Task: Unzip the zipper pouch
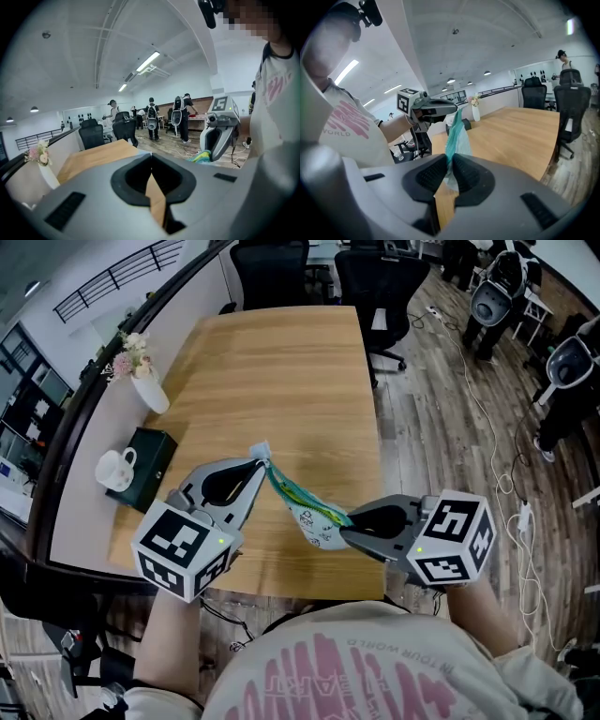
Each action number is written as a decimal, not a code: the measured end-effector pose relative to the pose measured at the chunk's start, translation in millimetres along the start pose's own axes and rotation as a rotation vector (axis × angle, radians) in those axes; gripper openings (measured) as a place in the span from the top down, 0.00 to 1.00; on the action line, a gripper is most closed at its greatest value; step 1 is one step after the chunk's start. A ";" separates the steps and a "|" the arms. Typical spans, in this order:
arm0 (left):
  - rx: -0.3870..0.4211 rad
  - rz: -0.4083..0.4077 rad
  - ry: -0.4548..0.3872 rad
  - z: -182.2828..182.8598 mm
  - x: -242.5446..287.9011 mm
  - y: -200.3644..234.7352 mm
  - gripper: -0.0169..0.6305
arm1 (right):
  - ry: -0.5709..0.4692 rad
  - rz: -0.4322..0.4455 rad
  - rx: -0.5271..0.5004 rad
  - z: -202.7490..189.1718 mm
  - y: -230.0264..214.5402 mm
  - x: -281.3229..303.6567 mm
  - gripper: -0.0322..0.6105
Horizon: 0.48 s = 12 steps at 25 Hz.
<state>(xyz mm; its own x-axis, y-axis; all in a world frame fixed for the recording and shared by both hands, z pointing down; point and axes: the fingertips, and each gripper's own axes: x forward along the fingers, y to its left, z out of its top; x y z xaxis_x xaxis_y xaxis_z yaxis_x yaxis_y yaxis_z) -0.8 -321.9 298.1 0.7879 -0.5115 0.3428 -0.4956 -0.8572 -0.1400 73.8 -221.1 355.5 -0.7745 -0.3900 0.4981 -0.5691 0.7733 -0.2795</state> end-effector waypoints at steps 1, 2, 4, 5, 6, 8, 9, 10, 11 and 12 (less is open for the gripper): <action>-0.019 -0.003 0.011 -8.0 0.3 2.1 0.96 | 0.000 -0.012 0.018 -3.2 -4.9 4.8 0.88; -0.040 -0.007 0.024 -17.2 0.5 3.6 0.96 | 0.001 -0.029 0.038 -6.8 -11.0 9.5 0.87; -0.085 -0.020 0.048 -37.5 1.0 5.0 0.96 | 0.006 -0.070 0.078 -15.7 -24.4 18.3 0.87; -0.108 -0.027 0.059 -47.6 1.7 5.0 0.96 | 0.010 -0.087 0.099 -20.7 -30.3 22.5 0.87; -0.130 -0.033 0.069 -57.6 2.9 4.5 0.96 | 0.012 -0.101 0.121 -25.7 -35.4 26.8 0.86; -0.166 -0.039 0.090 -77.2 6.2 3.6 0.96 | 0.018 -0.130 0.162 -36.1 -45.0 36.1 0.86; -0.183 -0.040 0.099 -86.4 8.2 3.2 0.96 | 0.020 -0.146 0.180 -41.2 -49.5 40.7 0.86; -0.203 -0.041 0.104 -94.7 9.9 2.9 0.96 | 0.020 -0.162 0.199 -45.9 -53.7 45.0 0.86; -0.226 -0.042 0.105 -101.8 11.3 2.8 0.96 | 0.015 -0.175 0.218 -49.7 -57.6 48.4 0.86; -0.249 -0.044 0.104 -107.8 12.4 2.6 0.96 | 0.008 -0.185 0.238 -52.4 -61.1 50.8 0.86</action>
<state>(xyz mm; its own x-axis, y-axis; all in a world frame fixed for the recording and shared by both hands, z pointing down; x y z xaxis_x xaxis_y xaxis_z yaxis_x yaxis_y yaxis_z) -31.7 -324.1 402.1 0.7755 -0.4542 0.4385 -0.5461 -0.8311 0.1051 83.7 -262.0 440.9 -0.6499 -0.5090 0.5644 -0.7499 0.5502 -0.3674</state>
